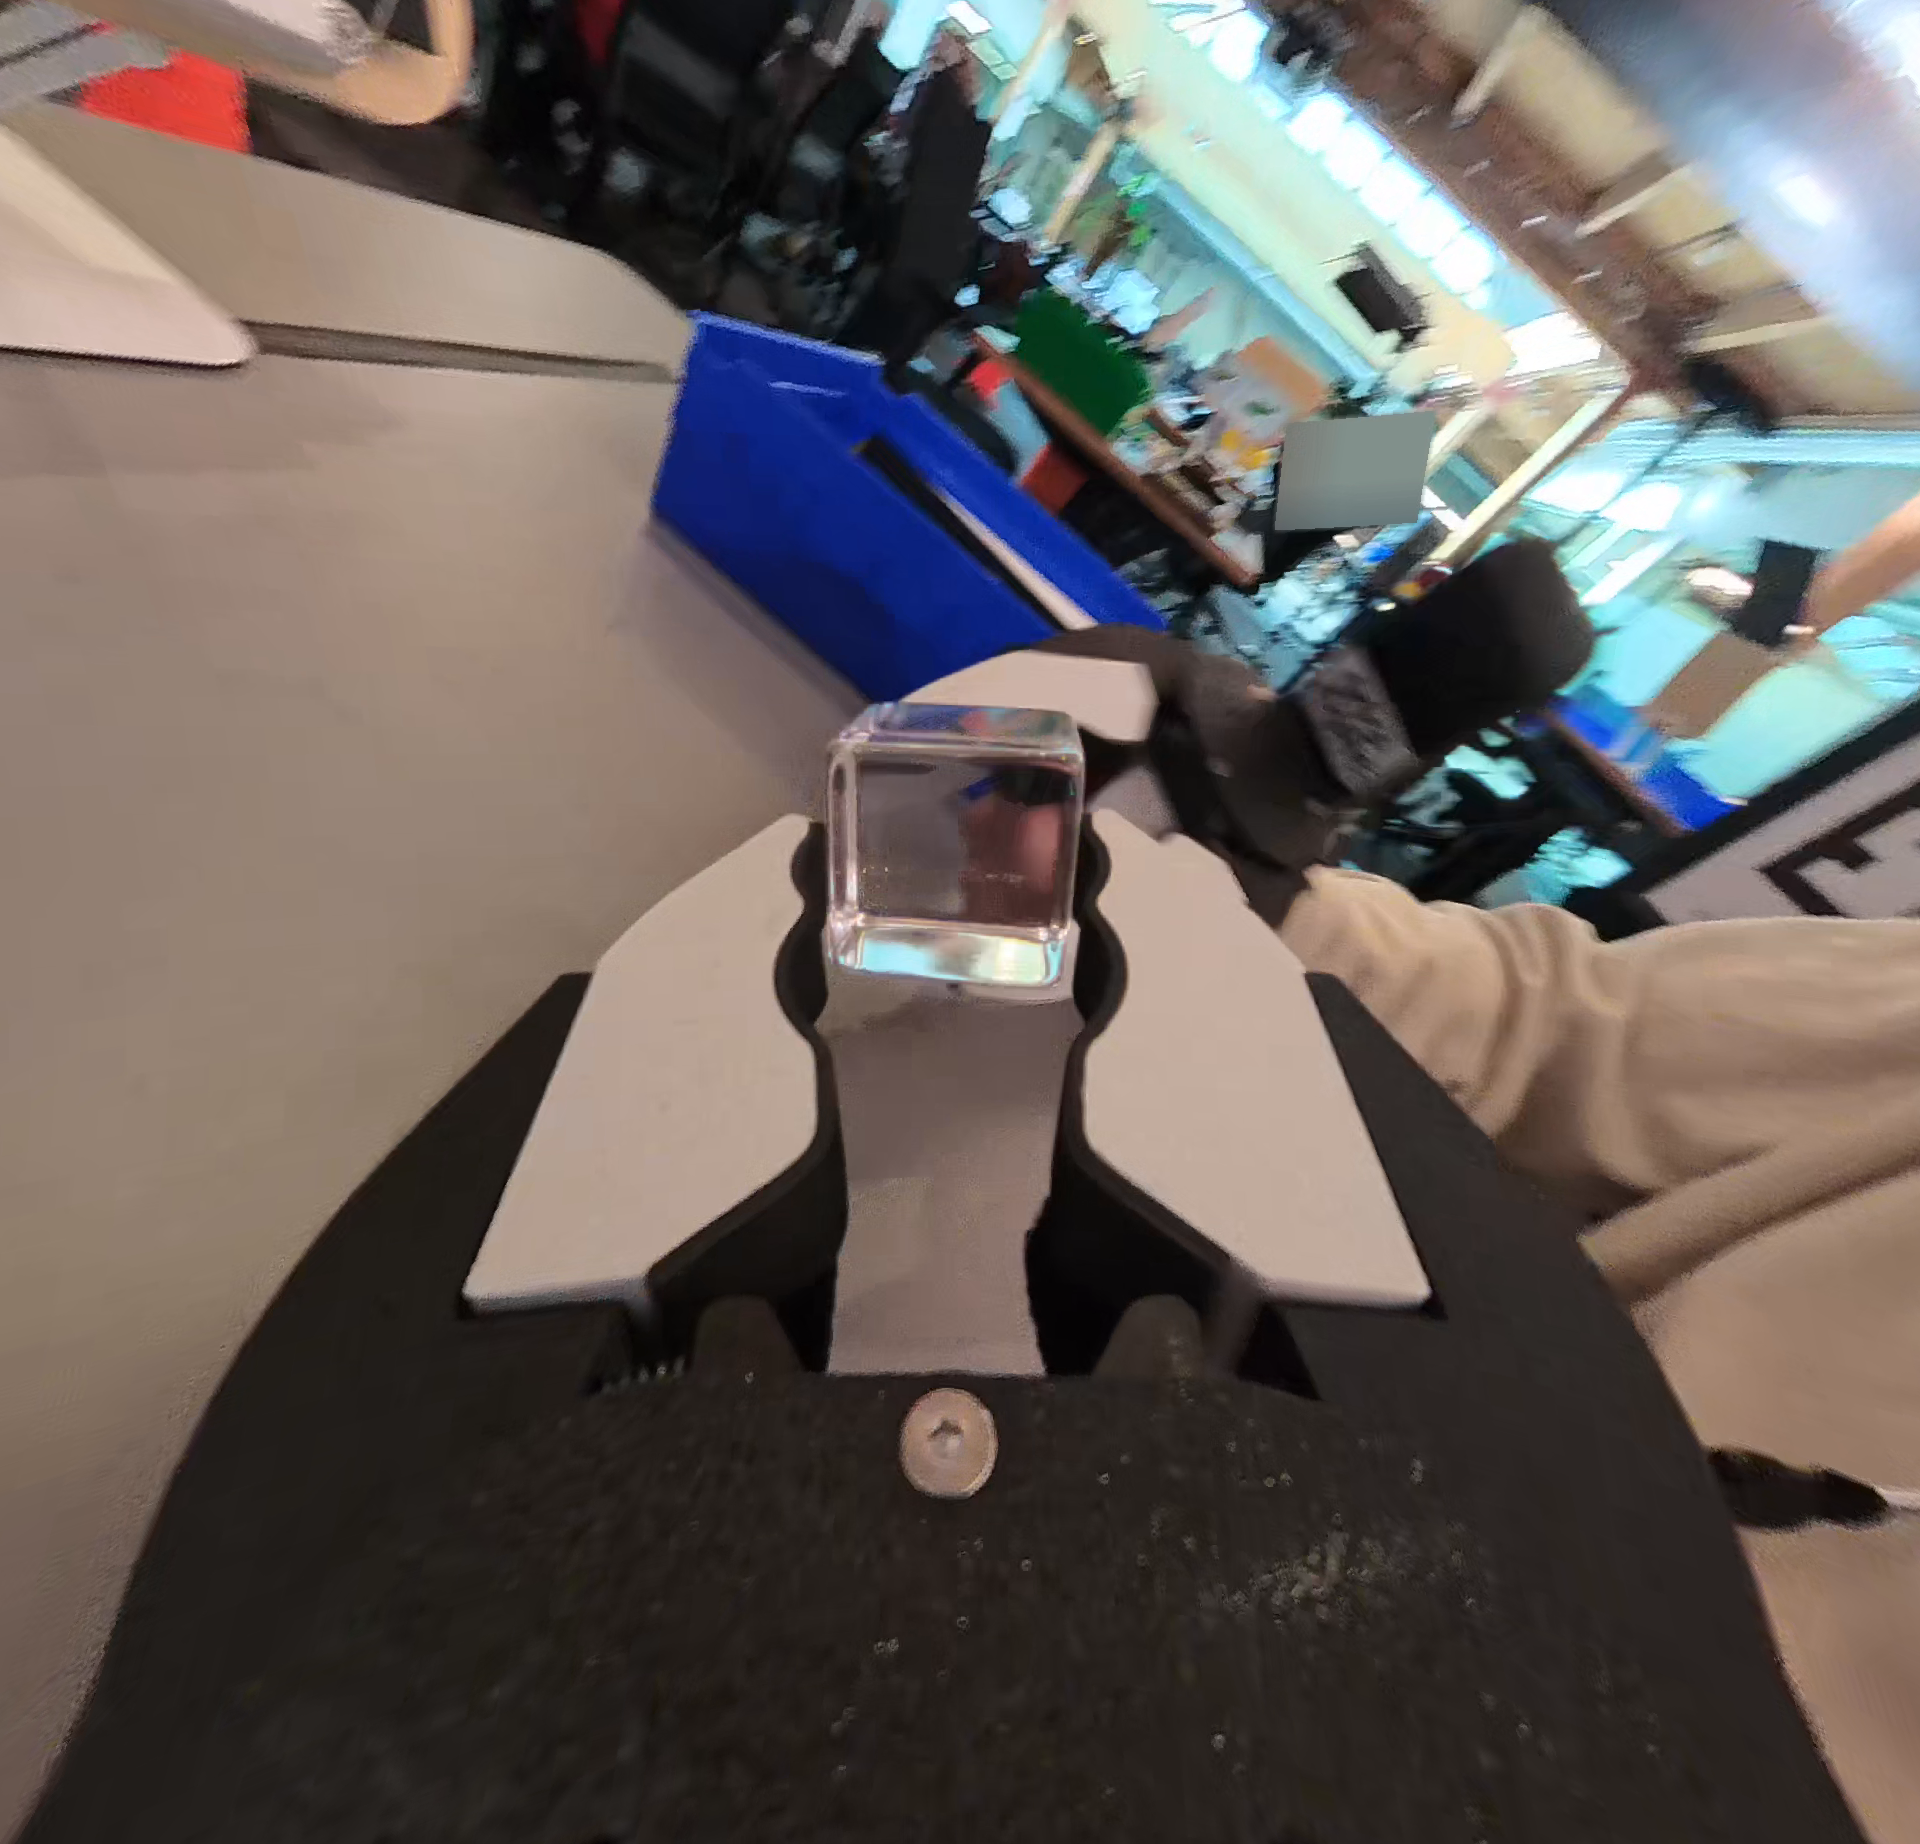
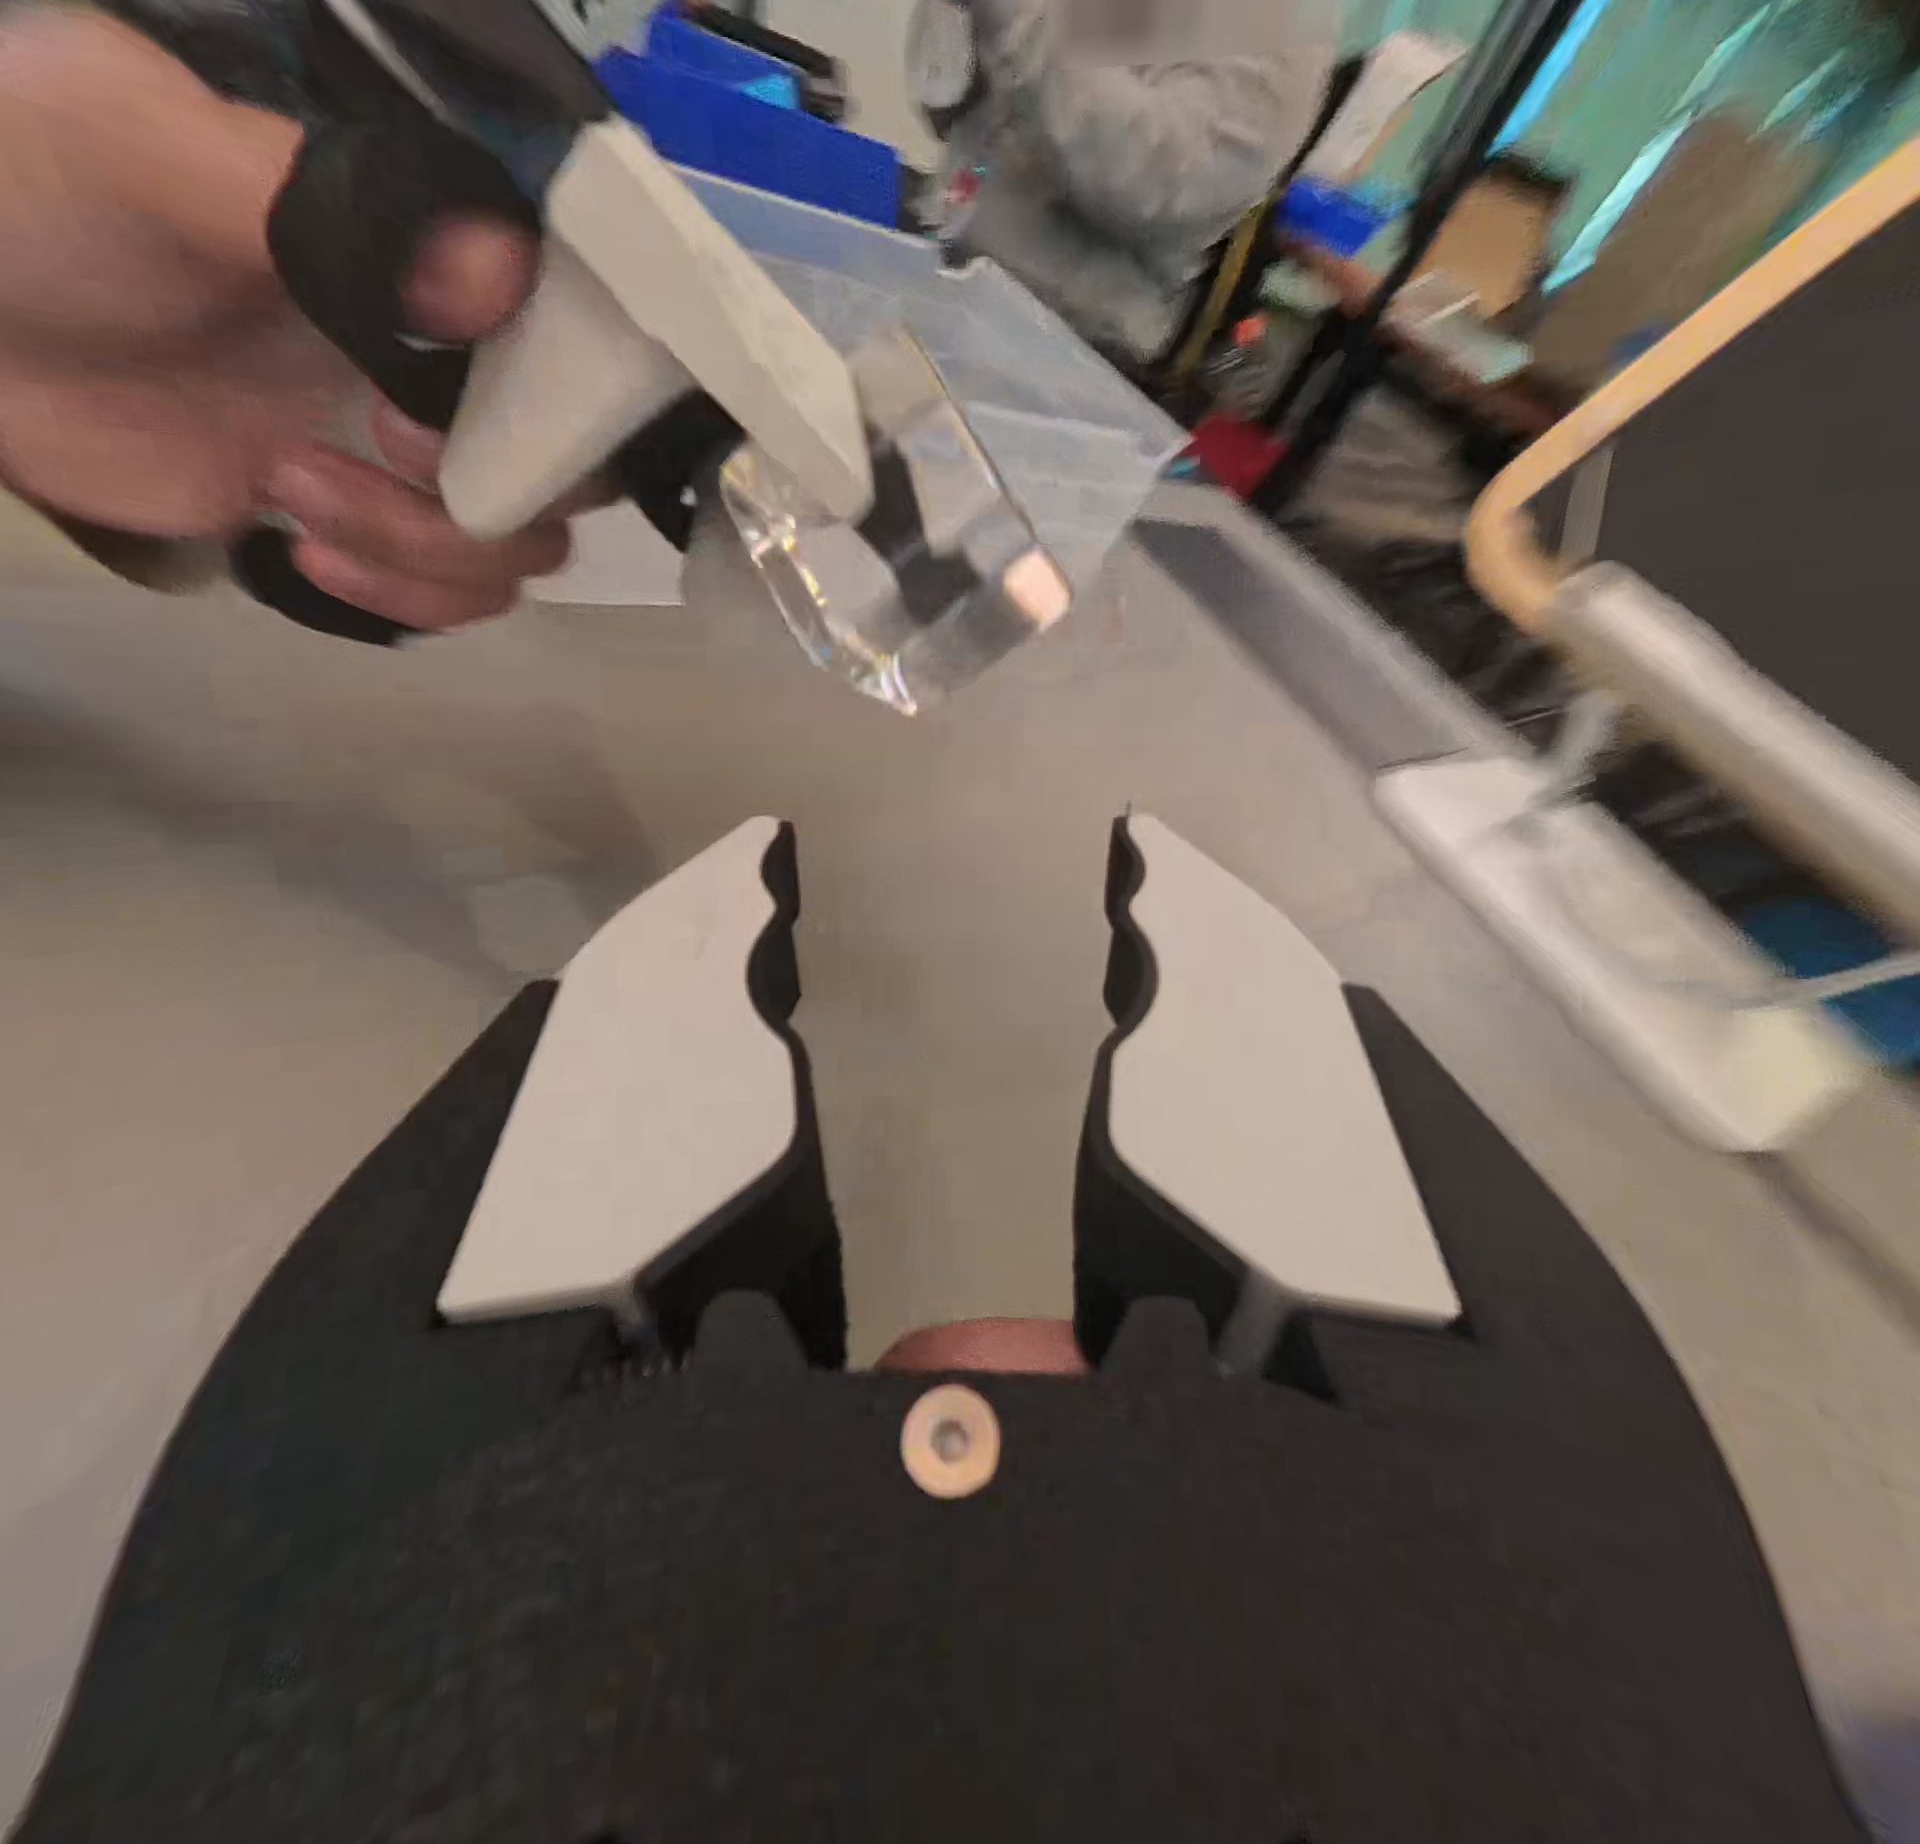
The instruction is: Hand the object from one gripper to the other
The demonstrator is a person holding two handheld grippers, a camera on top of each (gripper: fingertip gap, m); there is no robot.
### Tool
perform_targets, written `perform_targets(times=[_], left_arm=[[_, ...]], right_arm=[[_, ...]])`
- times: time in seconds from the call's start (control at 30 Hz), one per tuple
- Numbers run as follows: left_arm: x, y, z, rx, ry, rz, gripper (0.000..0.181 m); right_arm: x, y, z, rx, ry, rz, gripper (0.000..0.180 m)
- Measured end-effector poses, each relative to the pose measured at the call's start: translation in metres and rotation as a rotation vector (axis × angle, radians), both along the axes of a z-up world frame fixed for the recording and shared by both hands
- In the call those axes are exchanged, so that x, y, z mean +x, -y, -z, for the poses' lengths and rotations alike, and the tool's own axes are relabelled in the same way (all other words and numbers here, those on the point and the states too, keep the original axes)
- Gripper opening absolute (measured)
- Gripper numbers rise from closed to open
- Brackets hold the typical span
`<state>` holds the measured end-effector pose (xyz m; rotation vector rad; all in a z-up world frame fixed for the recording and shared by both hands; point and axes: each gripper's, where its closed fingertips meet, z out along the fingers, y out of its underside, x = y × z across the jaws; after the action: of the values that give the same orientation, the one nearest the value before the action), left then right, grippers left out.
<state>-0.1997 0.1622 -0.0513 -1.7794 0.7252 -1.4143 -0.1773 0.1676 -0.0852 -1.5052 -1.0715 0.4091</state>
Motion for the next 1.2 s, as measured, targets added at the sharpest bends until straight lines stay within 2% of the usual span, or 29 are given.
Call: perform_targets(times=[0.03,0.13,0.27,0.53,0.67,0.8,0.97,1.1,1.2], left_arm=[[0.001,0.004,-0.004,0.009,0.04,0.039,0.044],[0.002,0.014,-0.017,0.042,0.154,0.098,0.044],[0.001,0.014,-0.021,0.046,0.181,0.096,0.044],[0.015,0.021,-0.012,0.013,0.18,0.127,0.044],[0.027,0.028,-0.009,0.014,0.169,0.145,0.044],[0.032,0.029,-0.003,0.038,0.113,0.137,0.044],[0.031,0.028,-0.004,0.059,0.109,0.11,0.044],[0.02,0.03,0.0,0.107,0.039,0.06,0.058],[0.009,0.035,0.016,0.131,-0.046,-0.01,0.065]], right_arm=[[0.0,0.002,0.006,-0.127,-0.055,-0.049,0.057],[-0.003,0.008,0.012,-0.492,-0.231,-0.177,0.061],[-0.002,0.02,-0.029,-0.67,-0.576,-0.382,0.064],[-0.007,0.027,-0.053,-0.785,-0.795,-0.477,0.066],[-0.011,0.028,-0.044,-0.775,-0.758,-0.469,0.058],[-0.005,0.027,-0.047,-0.749,-0.776,-0.483,0.042],[-0.004,0.028,-0.046,-0.751,-0.751,-0.49,0.042],[0.004,0.018,-0.045,-0.762,-0.778,-0.443,0.042],[0.014,0.011,-0.047,-0.782,-0.813,-0.425,0.042]])
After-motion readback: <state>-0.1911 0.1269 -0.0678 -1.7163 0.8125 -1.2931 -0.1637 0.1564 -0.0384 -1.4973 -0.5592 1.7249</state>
